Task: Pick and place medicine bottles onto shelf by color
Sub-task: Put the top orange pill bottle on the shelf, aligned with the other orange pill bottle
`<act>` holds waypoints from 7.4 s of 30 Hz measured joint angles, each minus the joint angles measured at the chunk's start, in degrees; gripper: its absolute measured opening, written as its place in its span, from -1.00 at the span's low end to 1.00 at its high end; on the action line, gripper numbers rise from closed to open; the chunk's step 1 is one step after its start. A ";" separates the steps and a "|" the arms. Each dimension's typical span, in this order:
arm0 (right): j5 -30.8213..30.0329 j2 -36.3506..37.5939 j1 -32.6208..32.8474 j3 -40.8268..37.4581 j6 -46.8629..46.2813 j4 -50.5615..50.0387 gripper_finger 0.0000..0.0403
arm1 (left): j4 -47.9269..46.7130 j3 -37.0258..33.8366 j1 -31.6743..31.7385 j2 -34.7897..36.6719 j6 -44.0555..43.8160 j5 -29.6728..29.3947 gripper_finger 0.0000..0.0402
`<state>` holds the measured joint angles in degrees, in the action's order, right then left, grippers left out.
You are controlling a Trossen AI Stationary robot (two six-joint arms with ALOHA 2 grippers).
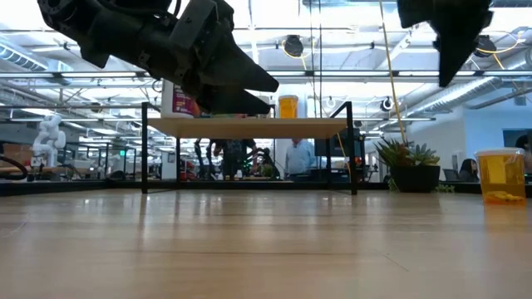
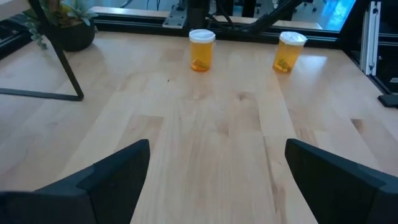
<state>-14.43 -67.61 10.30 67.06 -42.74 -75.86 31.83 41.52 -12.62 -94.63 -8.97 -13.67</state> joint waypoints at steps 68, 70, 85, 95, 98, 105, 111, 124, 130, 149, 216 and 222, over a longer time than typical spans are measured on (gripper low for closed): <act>-12.53 20.25 13.76 -11.42 3.07 30.96 0.59 | -27.48 92.09 14.32 -59.82 31.08 29.73 0.89; -12.91 20.01 14.16 -11.44 3.17 30.72 0.59 | -24.59 93.32 14.46 -61.97 30.32 30.42 0.89; -15.55 19.74 14.30 -13.14 3.21 31.12 0.59 | -21.09 93.40 15.39 -64.65 27.98 30.32 0.89; -14.02 19.99 14.30 -13.41 1.35 29.32 0.59 | -28.26 93.35 15.05 -62.93 27.97 21.49 0.89; -13.57 20.52 14.30 -13.35 1.14 27.73 0.59 | -33.06 93.33 14.86 -60.49 27.79 18.17 0.89; -9.83 21.83 15.16 -10.41 -0.05 21.89 0.59 | -41.47 93.38 14.61 -55.38 24.26 14.85 0.88; -3.38 22.10 17.40 -9.20 -3.12 12.12 0.59 | -48.28 93.37 14.24 -52.03 23.14 14.46 0.88; 0.93 20.28 18.35 -25.80 -17.48 9.94 0.59 | -50.64 73.34 10.97 -37.59 19.57 8.40 0.69; 0.32 19.52 18.11 -31.29 -20.03 14.48 0.57 | -32.46 48.35 9.04 -25.48 17.68 5.00 0.36; 1.18 4.57 12.76 -34.22 -19.55 16.36 0.28 | -22.10 28.37 8.72 -18.58 12.46 4.23 0.12; 7.36 10.53 5.42 -34.13 8.88 66.23 0.36 | -23.23 41.29 5.73 -28.21 27.89 8.02 -0.11; -6.12 19.34 9.36 -34.13 21.49 62.38 0.36 | -22.71 39.70 8.85 -24.92 20.22 13.08 -0.15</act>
<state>-20.55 -48.27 19.66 32.93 -21.25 -13.48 9.12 81.21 -3.78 -119.55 11.25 -0.59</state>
